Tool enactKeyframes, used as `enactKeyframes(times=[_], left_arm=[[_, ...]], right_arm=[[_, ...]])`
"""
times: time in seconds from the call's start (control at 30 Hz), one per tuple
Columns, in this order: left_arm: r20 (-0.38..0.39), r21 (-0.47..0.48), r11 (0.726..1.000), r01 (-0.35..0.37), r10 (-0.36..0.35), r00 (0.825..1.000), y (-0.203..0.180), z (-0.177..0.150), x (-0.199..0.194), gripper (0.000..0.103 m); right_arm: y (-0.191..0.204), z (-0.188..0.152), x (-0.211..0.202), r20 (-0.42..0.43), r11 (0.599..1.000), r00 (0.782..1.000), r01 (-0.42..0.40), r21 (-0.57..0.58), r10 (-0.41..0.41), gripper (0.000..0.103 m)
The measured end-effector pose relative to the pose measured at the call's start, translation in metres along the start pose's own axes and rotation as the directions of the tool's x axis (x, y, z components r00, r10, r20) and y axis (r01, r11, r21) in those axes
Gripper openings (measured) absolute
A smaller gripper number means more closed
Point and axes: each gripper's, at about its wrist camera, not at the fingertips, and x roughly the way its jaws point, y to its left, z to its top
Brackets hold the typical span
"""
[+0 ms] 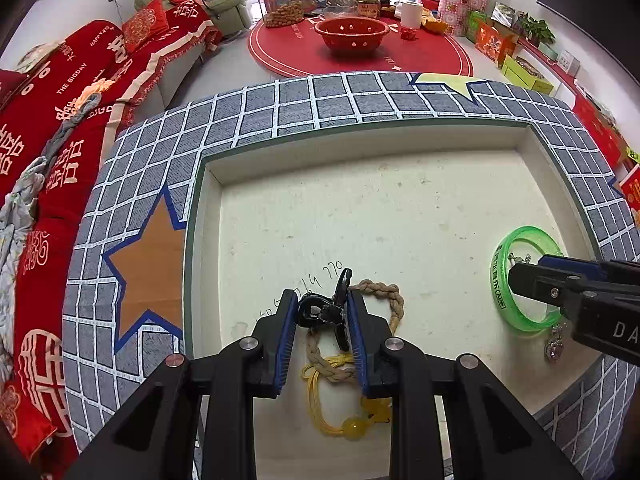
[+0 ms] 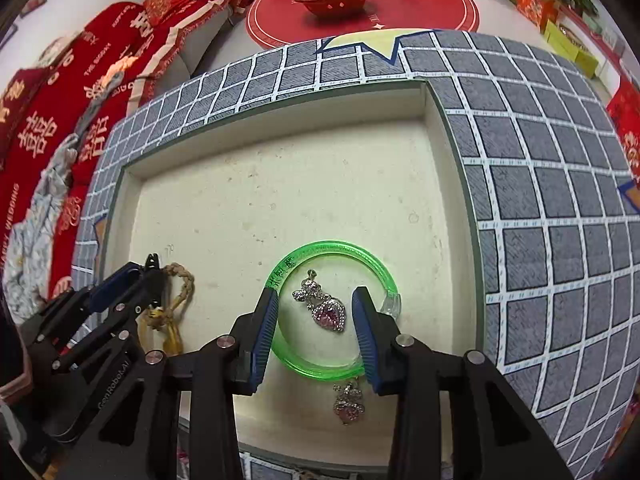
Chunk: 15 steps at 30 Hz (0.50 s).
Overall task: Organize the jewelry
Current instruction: 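Carry the black clip into the tray with the left tool while the right tool drops the pendant there, then move the left tool to the beaded bracelet while the right tool reaches the gold bunny-ear clip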
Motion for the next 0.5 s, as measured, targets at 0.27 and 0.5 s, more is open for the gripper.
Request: enactKeyframes(times=[0.27,0.5], left_arm=[[0.022,0.002,1.0,0.0,0.0,1.0,0.001,-0.001,-0.011,0.075],[0.094,0.0,1.0,-0.019,0.019,0.995,0.002,-0.002,-0.033,0.101]], right_arm=[[-0.007,-0.002,-0.027,0.07,0.995,0.994,-0.09,0.047,0.086,0.064],[-0.013,-0.013,-0.054,0.115,0.989,0.988,-0.118,0.087,0.108,0.075]])
